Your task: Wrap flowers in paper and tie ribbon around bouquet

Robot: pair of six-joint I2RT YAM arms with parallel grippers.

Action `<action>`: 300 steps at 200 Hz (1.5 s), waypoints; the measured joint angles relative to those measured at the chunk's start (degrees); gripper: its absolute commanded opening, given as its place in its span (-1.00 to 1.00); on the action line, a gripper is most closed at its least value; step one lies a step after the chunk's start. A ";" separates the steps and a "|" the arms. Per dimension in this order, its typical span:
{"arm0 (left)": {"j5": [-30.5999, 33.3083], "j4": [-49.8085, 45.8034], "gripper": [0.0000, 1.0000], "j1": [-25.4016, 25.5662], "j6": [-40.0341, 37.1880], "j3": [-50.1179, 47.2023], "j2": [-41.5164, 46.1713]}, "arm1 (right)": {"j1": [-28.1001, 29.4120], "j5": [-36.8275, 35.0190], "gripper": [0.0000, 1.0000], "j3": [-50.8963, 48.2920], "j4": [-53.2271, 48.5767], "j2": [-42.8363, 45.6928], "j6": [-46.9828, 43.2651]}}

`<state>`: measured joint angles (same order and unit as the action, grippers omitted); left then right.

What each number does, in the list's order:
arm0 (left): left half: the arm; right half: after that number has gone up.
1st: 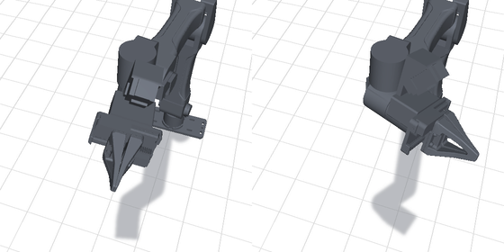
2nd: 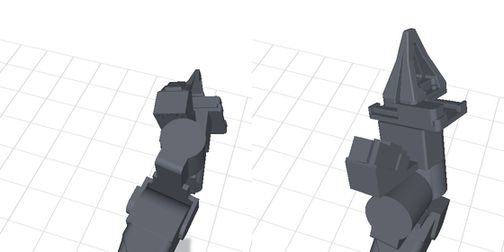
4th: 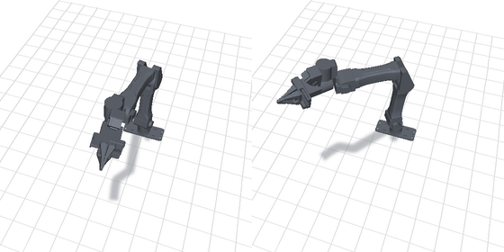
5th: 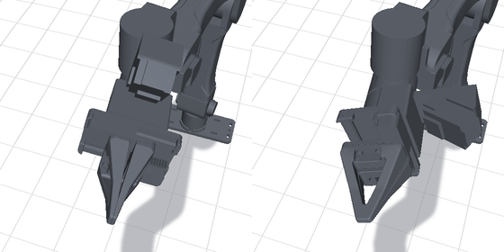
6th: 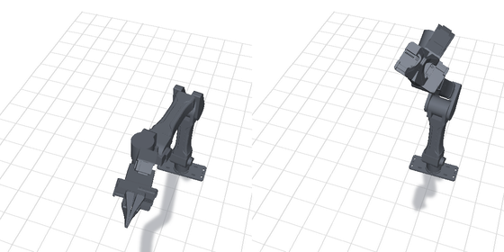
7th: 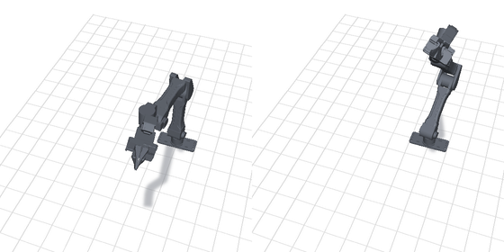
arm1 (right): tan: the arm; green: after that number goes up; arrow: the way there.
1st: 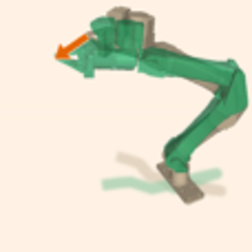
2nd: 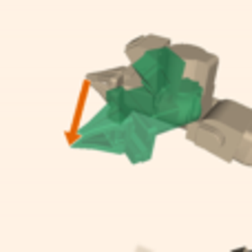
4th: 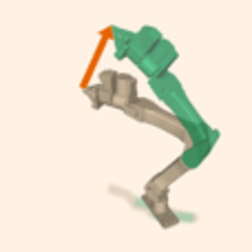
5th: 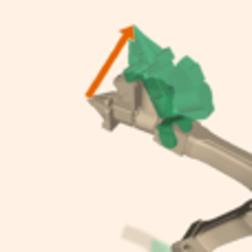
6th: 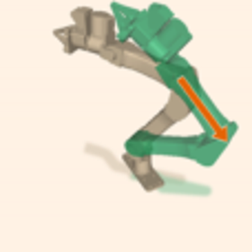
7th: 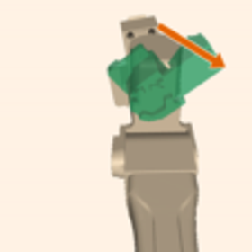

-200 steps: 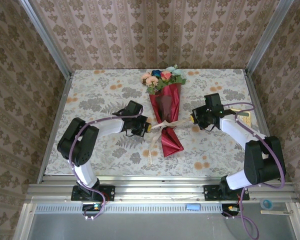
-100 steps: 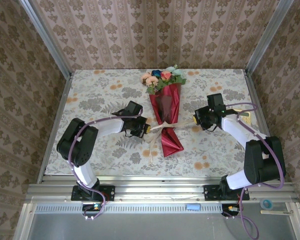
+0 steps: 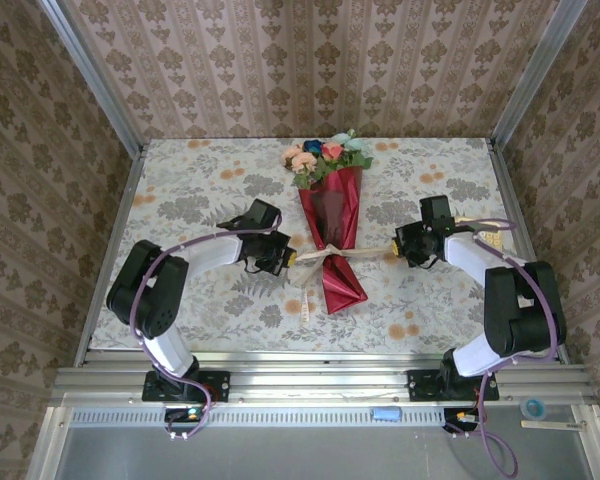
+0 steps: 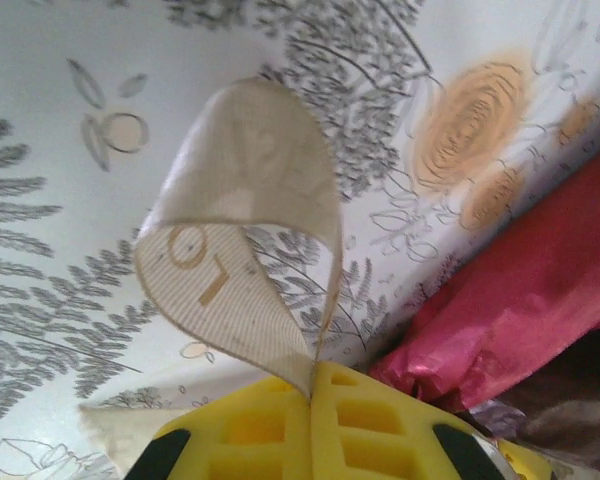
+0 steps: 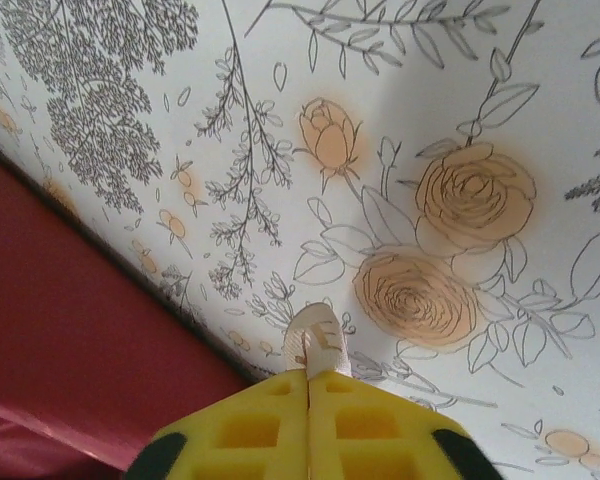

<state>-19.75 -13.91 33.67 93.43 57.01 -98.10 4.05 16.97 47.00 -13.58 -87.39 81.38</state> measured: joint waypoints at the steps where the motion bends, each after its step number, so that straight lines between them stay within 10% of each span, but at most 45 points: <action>1: -0.02 -0.02 -1.00 0.00 -0.11 0.11 -0.02 | 0.07 0.09 -0.32 0.11 -0.09 0.00 -0.11; 56: -1.66 0.66 -1.00 0.24 -1.81 2.54 -0.22 | 7.08 1.49 -0.08 0.31 -0.85 2.89 2.40; 263: -2.29 0.59 -1.00 0.74 -2.25 2.54 -0.31 | 12.92 1.90 -0.57 5.73 6.27 -7.41 8.87; 300: -2.29 0.59 -1.00 0.74 -2.25 2.54 -0.31 | 13.22 1.86 -0.97 5.90 6.29 -7.67 9.31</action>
<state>-22.04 -13.32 34.41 91.18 59.55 -98.41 17.28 18.83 52.90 -7.29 -95.07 90.70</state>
